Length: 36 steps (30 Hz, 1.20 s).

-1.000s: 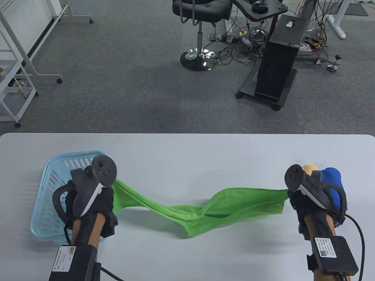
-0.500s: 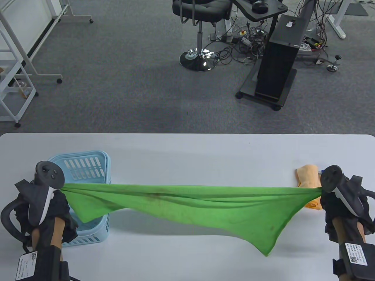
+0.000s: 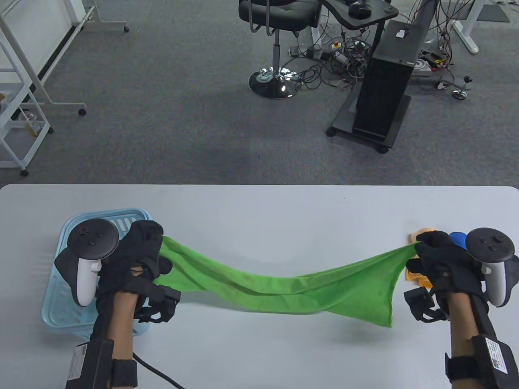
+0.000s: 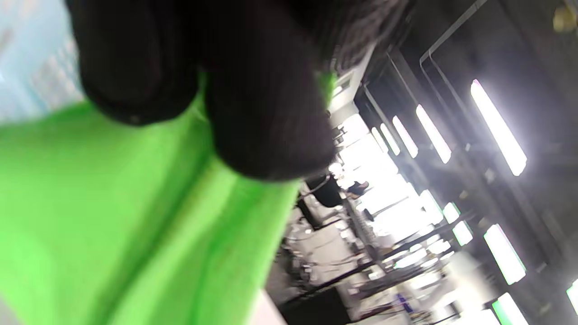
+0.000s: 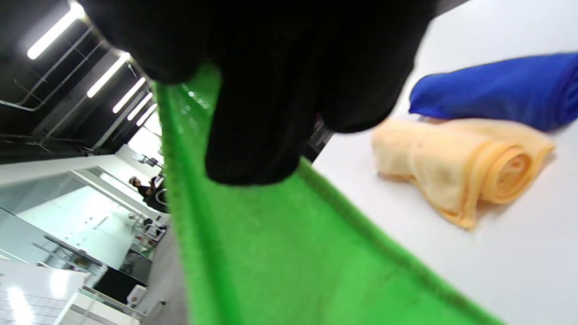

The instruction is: Roll rectangular towel into towel roll

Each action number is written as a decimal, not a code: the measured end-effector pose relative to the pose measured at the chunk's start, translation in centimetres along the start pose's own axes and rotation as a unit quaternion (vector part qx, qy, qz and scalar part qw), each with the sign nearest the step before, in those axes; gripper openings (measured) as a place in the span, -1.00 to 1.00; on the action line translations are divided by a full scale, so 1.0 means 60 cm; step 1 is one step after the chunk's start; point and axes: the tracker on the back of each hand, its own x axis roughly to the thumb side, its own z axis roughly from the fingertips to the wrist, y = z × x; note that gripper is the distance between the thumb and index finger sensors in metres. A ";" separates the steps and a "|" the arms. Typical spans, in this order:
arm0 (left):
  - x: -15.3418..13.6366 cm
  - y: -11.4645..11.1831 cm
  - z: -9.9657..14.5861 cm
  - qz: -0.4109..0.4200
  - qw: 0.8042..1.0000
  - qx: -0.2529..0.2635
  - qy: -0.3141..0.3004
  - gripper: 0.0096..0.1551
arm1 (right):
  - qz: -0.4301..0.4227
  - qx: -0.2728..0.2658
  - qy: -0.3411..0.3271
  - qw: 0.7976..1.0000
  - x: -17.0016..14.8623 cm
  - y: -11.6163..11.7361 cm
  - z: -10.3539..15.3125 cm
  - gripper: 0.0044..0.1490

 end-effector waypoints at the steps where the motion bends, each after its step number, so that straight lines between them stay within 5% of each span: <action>1: -0.001 -0.007 -0.003 0.045 0.999 -0.010 -0.008 -0.53 | 0.000 -0.002 0.002 1.000 -0.001 0.000 0.000 -0.41; 5: 0.001 -0.032 -0.015 0.150 0.983 -0.077 -0.066 -0.55 | 0.026 -0.016 0.004 1.000 -0.006 -0.003 0.000 -0.41; 8: 0.011 -0.039 -0.015 0.112 0.988 -0.063 -0.083 -0.57 | 0.042 -0.016 0.009 0.999 -0.014 -0.003 -0.001 -0.41; 11: 0.028 -0.042 -0.013 -0.030 0.994 -0.054 -0.089 -0.53 | 0.078 -0.031 0.022 0.996 -0.023 -0.006 -0.002 -0.41; 15: 0.040 -0.048 -0.011 -0.258 0.963 -0.032 -0.067 -0.32 | 0.112 -0.044 0.042 0.992 -0.030 -0.012 -0.001 -0.42; 19: 0.040 -0.032 -0.007 -0.371 0.927 0.035 -0.034 -0.60 | 0.129 -0.072 0.054 0.987 -0.037 -0.027 0.001 -0.45; 32: -0.042 0.055 -0.007 -0.189 0.979 -0.047 -0.060 -0.55 | 0.169 -0.136 0.099 0.971 -0.067 -0.064 0.003 -0.46; 36: -0.067 0.058 -0.004 -0.149 0.978 -0.140 -0.051 -0.27 | 0.174 -0.134 0.106 0.970 -0.070 -0.058 0.003 -0.46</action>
